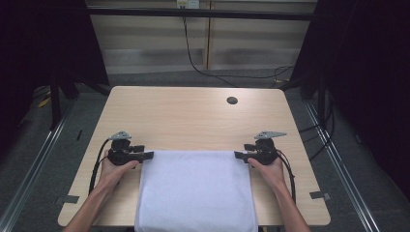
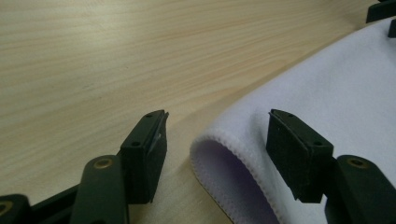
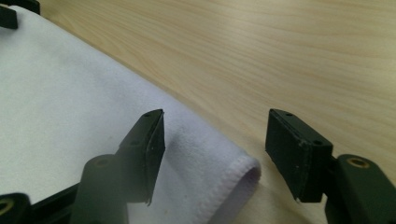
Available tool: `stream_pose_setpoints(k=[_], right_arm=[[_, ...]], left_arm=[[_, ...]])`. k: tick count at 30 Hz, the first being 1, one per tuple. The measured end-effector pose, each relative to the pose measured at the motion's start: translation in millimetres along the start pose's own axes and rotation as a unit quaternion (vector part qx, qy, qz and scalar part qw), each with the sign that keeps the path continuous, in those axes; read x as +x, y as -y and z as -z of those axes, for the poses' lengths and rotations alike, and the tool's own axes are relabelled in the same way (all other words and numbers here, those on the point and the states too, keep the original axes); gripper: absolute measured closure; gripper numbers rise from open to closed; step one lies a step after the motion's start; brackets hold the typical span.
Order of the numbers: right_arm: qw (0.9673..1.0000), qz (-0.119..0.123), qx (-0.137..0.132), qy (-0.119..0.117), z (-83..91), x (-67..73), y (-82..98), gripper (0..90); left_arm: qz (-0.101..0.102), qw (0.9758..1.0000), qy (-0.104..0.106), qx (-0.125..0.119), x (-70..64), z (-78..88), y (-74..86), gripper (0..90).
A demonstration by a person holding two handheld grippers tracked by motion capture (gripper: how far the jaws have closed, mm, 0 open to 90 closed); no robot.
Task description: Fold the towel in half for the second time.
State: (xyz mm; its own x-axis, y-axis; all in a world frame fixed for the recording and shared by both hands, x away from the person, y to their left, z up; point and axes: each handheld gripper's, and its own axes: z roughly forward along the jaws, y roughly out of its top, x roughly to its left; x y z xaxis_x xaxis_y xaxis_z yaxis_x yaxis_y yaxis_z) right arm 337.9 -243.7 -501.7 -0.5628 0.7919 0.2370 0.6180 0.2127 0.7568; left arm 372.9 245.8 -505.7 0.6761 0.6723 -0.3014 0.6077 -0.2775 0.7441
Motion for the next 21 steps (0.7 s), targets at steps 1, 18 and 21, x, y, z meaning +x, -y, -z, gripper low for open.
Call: stream_pose_setpoints(k=[1,18,21], right_arm=[[1.0000,-0.001,-0.001,-0.006,-1.6,-0.3,0.7,41.8],[0.9979,0.011,-0.052,-0.036,29.4,9.7,-7.4,85.2],[0.9967,0.017,-0.072,-0.034,40.1,10.8,-16.8,85.3]], left_arm=[[-0.005,1.0000,0.003,0.008,-0.7,-0.8,0.8,41.2],[-0.026,0.9968,0.057,-0.051,-15.0,20.2,-8.8,83.6],[-0.030,0.9958,0.059,-0.063,-15.3,27.0,-16.2,83.6]])
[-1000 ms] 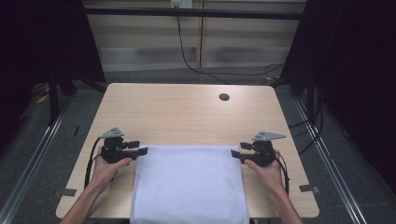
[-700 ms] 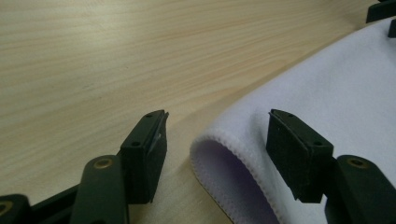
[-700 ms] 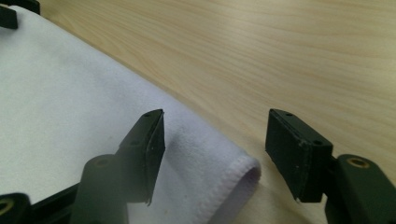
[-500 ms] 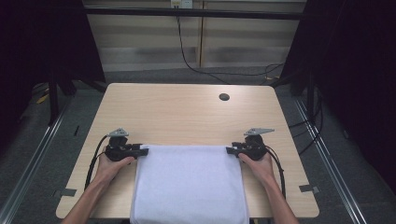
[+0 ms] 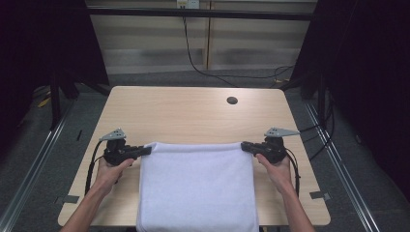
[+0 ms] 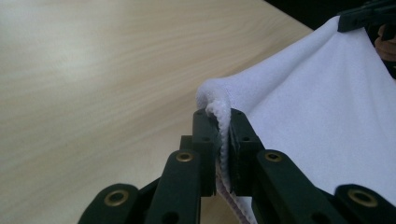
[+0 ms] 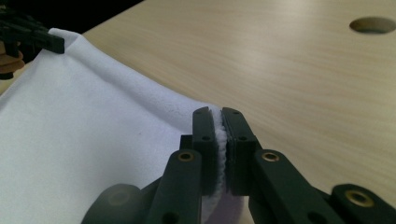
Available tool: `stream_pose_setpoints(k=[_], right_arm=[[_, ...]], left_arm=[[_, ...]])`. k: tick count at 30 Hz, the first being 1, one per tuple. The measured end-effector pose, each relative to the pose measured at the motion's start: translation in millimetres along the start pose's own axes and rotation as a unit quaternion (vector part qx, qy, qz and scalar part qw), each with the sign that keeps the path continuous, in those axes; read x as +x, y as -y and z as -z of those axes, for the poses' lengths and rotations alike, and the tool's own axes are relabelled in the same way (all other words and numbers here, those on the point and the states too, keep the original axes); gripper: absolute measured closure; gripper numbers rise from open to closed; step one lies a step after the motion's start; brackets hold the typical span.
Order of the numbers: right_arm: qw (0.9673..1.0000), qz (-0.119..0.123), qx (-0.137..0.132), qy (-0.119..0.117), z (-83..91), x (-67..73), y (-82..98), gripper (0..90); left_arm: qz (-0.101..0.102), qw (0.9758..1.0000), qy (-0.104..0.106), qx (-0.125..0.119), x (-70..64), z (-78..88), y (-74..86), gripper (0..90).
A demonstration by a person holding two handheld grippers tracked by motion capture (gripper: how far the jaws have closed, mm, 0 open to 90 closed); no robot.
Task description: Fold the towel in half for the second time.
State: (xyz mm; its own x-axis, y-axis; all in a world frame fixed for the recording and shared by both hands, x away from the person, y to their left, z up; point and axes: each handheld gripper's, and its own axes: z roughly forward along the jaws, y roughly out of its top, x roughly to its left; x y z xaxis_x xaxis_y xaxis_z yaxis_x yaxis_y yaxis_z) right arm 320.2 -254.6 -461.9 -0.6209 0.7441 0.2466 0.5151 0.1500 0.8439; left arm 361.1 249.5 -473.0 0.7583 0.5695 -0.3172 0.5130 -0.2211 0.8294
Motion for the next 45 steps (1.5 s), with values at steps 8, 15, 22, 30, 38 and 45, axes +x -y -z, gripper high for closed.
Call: stream_pose_setpoints(k=[8,15,22,30,38,45], right_arm=[[0.9995,0.016,-0.024,0.013,13.7,2.0,-31.5,85.4],[0.9987,0.026,-0.038,0.024,15.6,-3.0,-58.5,85.5],[0.9981,0.023,-0.045,0.036,11.7,-18.0,-80.7,85.6],[0.9979,0.017,-0.052,0.034,10.1,-20.6,-79.2,85.6],[0.9983,0.035,-0.043,0.018,23.5,-5.4,-60.8,85.5],[0.9978,0.055,-0.038,0.002,41.3,17.7,-38.8,85.4]], left_arm=[[-0.021,0.9992,-0.012,-0.031,-4.1,8.0,-33.2,83.8],[-0.025,0.9982,-0.027,-0.049,1.6,8.0,-63.5,83.8],[-0.025,0.9969,-0.038,-0.064,9.0,2.8,-88.8,83.7],[-0.026,0.9968,-0.038,-0.065,6.5,2.5,-81.7,83.4],[-0.032,0.9971,-0.020,-0.066,-4.9,13.7,-58.1,82.8],[-0.044,0.9969,-0.005,-0.065,-23.3,31.0,-34.8,82.9]])
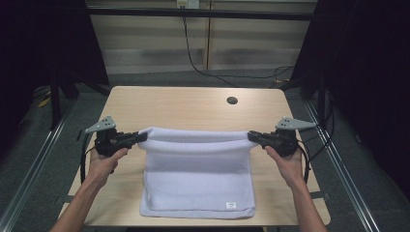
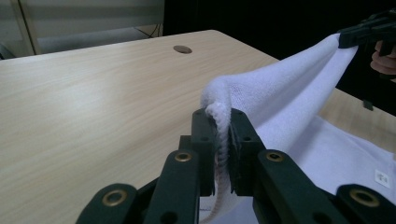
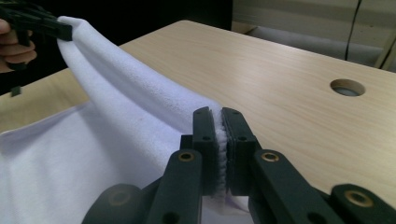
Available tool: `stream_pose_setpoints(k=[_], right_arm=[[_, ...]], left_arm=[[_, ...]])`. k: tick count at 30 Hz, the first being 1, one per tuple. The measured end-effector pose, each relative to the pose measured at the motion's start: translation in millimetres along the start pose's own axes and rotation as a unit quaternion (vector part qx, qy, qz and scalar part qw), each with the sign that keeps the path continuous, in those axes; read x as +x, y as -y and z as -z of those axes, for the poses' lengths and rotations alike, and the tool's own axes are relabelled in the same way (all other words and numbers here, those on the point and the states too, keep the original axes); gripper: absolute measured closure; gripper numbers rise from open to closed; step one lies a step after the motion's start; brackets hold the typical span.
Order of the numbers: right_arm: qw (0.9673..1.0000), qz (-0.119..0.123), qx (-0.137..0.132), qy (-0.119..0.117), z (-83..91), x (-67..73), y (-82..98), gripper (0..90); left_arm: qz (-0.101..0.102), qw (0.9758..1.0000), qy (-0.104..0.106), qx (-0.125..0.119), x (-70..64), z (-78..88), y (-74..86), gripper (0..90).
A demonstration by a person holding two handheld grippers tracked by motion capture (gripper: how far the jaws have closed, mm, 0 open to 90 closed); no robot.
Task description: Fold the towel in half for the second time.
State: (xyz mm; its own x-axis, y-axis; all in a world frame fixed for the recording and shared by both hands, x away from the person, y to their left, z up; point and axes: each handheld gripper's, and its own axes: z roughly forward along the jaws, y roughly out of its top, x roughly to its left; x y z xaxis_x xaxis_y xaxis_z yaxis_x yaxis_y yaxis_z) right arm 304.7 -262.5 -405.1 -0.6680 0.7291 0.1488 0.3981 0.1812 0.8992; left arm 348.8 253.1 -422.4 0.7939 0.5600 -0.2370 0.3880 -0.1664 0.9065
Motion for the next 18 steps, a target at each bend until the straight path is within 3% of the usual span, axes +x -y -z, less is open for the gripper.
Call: stream_pose_setpoints(k=[2,10,14,16,18], right_arm=[[1.0000,0.002,0.001,-0.004,5.7,6.7,5.2,85.5],[0.9997,0.015,0.005,-0.021,30.4,38.6,29.0,85.4],[0.9993,0.017,0.019,-0.027,37.5,51.0,44.0,85.3],[0.9991,0.011,0.027,-0.032,41.4,56.9,53.2,85.2],[0.9984,0.007,0.040,-0.039,42.5,64.4,65.8,84.9]], left_arm=[[0.002,0.9999,0.011,-0.002,-5.9,5.3,4.3,82.9],[0.012,0.9996,0.025,-0.007,-30.4,24.7,27.1,83.1],[0.004,0.9994,0.030,0.014,-45.2,33.7,43.7,82.9],[0.007,0.9986,0.043,0.028,-52.4,38.0,54.4,82.7],[0.000,0.9980,0.039,0.050,-59.0,40.0,67.2,81.2]])
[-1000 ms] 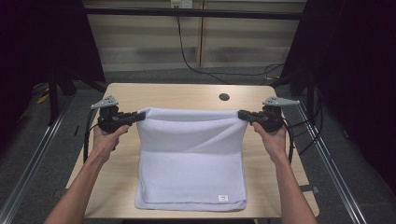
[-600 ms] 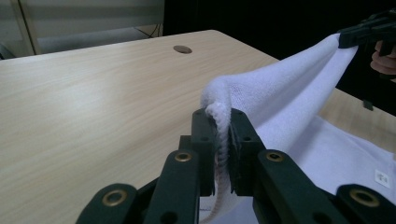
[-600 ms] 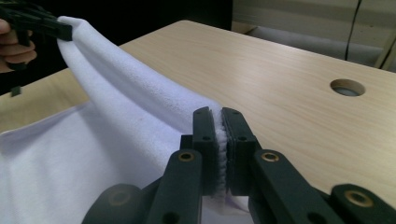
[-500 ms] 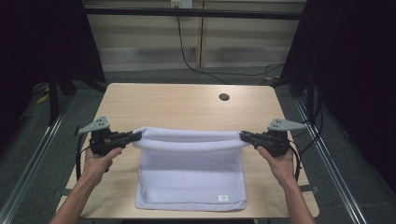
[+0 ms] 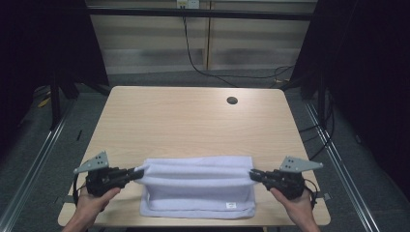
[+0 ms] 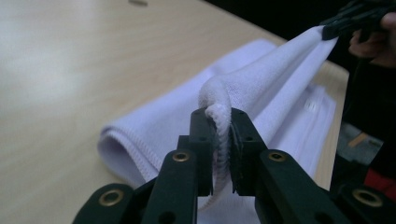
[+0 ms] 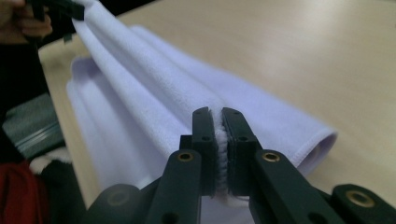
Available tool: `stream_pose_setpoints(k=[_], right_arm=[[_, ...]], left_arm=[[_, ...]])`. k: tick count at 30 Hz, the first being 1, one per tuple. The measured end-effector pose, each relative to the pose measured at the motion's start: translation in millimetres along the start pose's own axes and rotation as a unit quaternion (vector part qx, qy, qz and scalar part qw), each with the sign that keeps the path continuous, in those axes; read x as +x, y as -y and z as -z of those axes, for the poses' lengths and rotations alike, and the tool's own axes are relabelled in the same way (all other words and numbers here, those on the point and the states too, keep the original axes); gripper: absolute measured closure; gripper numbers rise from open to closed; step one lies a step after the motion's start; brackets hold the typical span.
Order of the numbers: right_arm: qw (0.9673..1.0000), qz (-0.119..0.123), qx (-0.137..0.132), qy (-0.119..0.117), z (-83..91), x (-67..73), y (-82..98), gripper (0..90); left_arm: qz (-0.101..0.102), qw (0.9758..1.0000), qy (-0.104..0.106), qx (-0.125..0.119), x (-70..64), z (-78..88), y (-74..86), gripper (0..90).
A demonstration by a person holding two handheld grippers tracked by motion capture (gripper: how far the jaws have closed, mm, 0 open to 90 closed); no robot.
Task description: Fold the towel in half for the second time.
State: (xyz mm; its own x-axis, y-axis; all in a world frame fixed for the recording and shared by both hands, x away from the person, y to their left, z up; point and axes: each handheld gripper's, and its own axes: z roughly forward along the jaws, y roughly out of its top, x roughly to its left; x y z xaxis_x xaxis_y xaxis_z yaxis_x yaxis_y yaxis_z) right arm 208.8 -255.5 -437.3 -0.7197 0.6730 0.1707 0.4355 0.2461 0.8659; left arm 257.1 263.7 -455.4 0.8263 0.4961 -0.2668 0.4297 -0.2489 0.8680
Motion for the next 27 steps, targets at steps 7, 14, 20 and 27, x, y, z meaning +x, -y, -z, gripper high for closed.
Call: stream_pose_setpoints(k=[7,14,20,27], right_arm=[[0.9977,-0.010,0.065,-0.017,-2.1,22.0,41.4,75.3],[0.9993,-0.034,0.013,0.002,13.4,18.5,36.9,59.5],[0.9948,-0.076,-0.027,0.063,9.6,-18.0,23.4,48.1],[0.9879,-0.100,-0.019,0.117,6.0,-39.8,36.5,37.4]], left_arm=[[0.027,0.9974,0.039,0.055,-13.0,2.1,32.2,75.0],[0.034,0.9992,0.009,0.016,-10.2,15.4,16.0,47.6],[0.049,0.9944,-0.093,0.011,38.1,3.7,-8.4,40.4],[0.076,0.9884,-0.132,0.007,58.7,6.2,8.5,30.6]])
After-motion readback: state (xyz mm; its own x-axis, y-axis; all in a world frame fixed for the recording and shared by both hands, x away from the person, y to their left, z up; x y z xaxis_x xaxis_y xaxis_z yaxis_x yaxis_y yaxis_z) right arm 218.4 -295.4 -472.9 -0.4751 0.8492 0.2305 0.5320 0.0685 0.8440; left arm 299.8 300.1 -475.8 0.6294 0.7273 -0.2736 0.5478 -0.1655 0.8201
